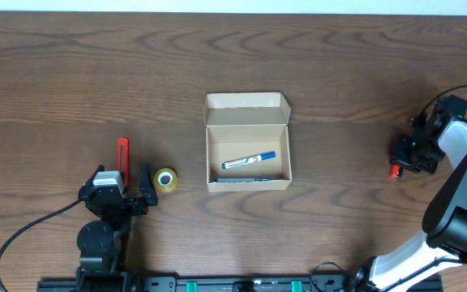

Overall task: Pack container
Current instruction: 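Grasp the red stapler with the right gripper and lift it, then lower the stapler into the box and release it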

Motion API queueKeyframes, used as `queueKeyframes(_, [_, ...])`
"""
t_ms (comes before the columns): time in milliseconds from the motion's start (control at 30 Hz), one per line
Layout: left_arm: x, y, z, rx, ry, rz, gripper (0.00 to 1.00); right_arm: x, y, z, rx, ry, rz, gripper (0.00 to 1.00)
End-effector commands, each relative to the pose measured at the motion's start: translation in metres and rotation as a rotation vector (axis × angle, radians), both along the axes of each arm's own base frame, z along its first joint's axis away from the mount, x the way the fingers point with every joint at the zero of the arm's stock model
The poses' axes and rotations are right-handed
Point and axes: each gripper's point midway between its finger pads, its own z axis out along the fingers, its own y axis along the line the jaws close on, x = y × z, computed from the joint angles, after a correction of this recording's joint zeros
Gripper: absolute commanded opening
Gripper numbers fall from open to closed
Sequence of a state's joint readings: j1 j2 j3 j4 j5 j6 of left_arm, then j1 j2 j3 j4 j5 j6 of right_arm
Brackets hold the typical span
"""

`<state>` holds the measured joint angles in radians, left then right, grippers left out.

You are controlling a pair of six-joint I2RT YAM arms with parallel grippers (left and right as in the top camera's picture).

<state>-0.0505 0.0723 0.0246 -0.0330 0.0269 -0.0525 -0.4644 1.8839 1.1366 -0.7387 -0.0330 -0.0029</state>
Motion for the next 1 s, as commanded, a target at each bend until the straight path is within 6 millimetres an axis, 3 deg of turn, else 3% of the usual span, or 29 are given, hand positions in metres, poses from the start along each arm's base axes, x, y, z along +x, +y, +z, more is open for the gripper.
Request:
queueKeyframes(0, [-0.002,-0.005,-0.020,-0.009,0.061,-0.026,0.95,-0.009,0.012,-0.014,0.058,0.029,-0.002,0.01])
queueKeyframes(167, [-0.002,-0.005,-0.020,-0.009,0.061,-0.026,0.95,-0.001,0.022,-0.012,0.111,-0.008,0.019,0.01])
queueKeyframes(267, [-0.002,-0.005,-0.020,-0.009,0.061,-0.026,0.95,0.014,0.036,0.000,0.166,-0.066,0.085,0.01])
queueKeyframes(367, [-0.002,-0.005,-0.020,-0.009,0.061,-0.026,0.96,0.033,0.051,0.028,0.181,-0.124,0.144,0.01])
queueKeyframes(500, [-0.002,-0.005,-0.020,-0.009,0.061,-0.026,0.95,0.061,0.081,0.085,0.114,-0.231,0.337,0.02])
queueKeyframes(633, [-0.002,-0.005,-0.020,-0.009,0.061,-0.026,0.95,0.087,0.124,0.157,0.030,-0.404,0.525,0.01])
queueKeyframes(733, [-0.002,-0.005,-0.020,-0.009,0.061,-0.026,0.95,0.096,0.171,0.203,-0.010,-0.538,0.769,0.01])
queueKeyframes(833, [-0.002,-0.005,-0.020,-0.009,0.061,-0.026,0.95,0.082,0.229,0.229,-0.009,-0.607,1.103,0.01])
queueKeyframes(967, [-0.002,-0.005,-0.020,-0.009,0.061,-0.026,0.95,0.043,0.289,0.235,-0.019,-0.584,1.550,0.01])
